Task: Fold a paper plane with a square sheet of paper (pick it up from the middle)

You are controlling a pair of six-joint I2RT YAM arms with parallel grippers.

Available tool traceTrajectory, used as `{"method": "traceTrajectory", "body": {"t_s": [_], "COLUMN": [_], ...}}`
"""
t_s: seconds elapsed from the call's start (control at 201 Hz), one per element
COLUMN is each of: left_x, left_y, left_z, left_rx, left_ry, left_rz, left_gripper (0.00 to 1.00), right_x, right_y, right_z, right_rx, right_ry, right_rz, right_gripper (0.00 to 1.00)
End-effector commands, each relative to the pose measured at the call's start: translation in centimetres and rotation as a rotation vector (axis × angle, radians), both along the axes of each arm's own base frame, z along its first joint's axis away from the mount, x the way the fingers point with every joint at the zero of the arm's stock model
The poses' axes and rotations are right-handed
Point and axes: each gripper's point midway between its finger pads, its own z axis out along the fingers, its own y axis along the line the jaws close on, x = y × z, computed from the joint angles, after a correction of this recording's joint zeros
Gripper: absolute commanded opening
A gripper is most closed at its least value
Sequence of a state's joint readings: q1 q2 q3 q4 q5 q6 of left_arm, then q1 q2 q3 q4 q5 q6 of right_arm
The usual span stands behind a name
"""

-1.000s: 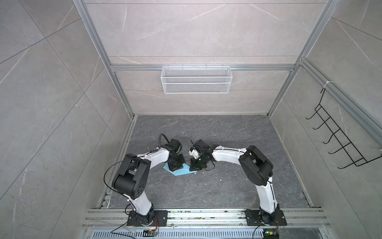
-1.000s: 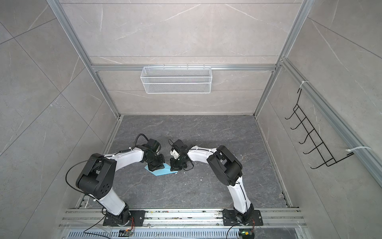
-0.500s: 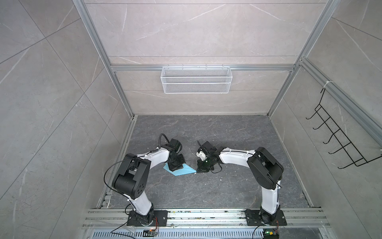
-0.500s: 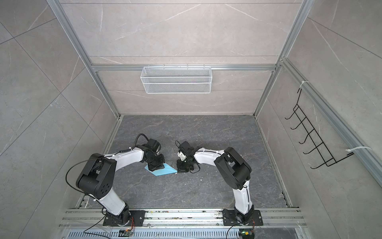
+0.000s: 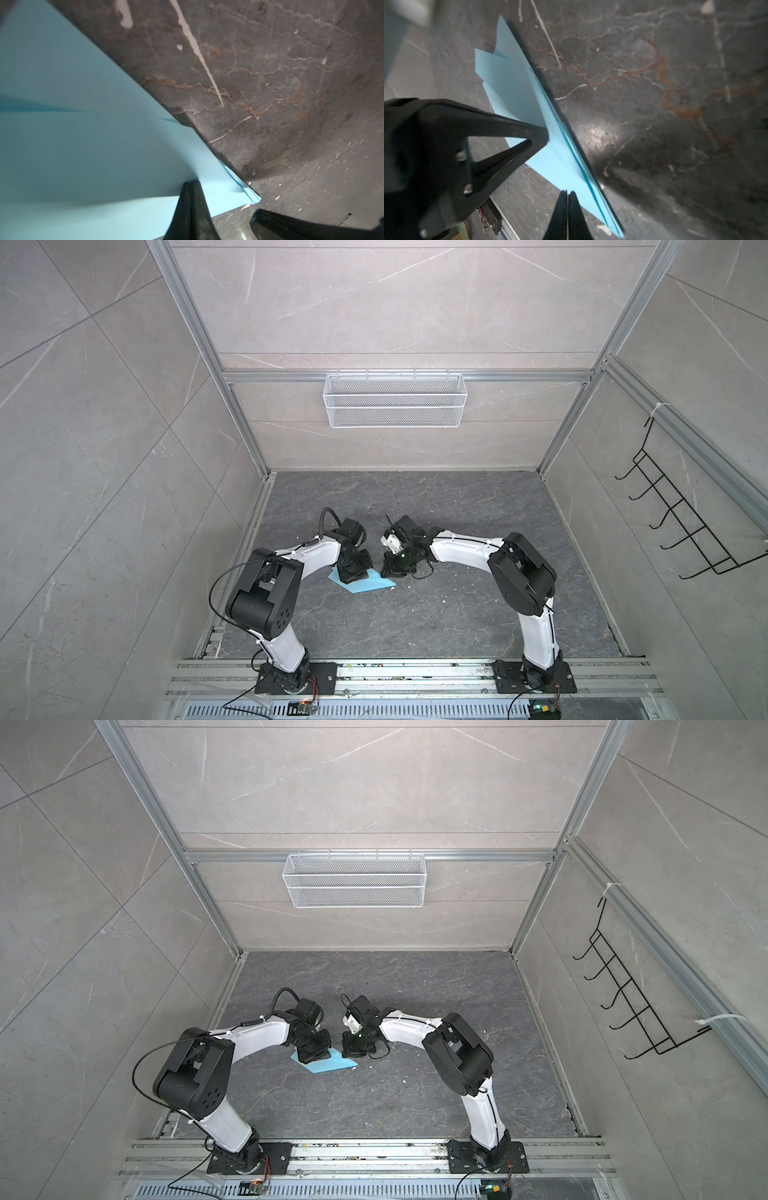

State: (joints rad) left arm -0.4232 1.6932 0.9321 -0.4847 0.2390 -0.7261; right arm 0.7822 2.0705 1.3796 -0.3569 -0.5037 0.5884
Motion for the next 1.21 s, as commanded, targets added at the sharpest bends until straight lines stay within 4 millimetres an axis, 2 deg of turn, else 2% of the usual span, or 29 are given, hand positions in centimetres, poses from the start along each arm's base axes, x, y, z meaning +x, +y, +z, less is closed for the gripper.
{"method": "traceTrajectory", "body": {"t_s": [0.0, 0.124, 0.289, 0.463, 1.065, 1.205], "left_x": [-1.5, -1.5, -1.5, -1.5, -0.6, 0.7], "left_y": [1.8, 2.1, 2.7, 4.5, 11.8, 12.5], "left_z": [-2.5, -2.5, -2.3, -1.9, -1.4, 0.1], "left_rx": [0.108, 0.12, 0.159, 0.238, 0.301, 0.275], "left_ry": [0.061, 0.062, 0.062, 0.063, 0.109, 0.052], "left_rz": [-0.027, -0.034, -0.048, -0.07, 0.064, 0.117], "left_gripper": [0.05, 0.05, 0.07, 0.11, 0.16, 0.2], "right_x": [-0.6, -1.1, -1.6, -2.2, -2.2, -1.6], "right_y": [0.3, 0.1, -1.5, -3.2, -3.5, -2.6], "right_z": [-0.6, -1.3, -3.6, -5.3, -5.7, -4.4], "right_rx": [-0.004, -0.016, -0.104, -0.179, -0.201, -0.151], "right_ry": [0.049, 0.073, 0.104, 0.121, 0.123, 0.093], "right_rz": [0.007, 0.015, -0.008, -0.02, -0.03, -0.024], "right_gripper": [0.09, 0.09, 0.09, 0.09, 0.1, 0.11]}}
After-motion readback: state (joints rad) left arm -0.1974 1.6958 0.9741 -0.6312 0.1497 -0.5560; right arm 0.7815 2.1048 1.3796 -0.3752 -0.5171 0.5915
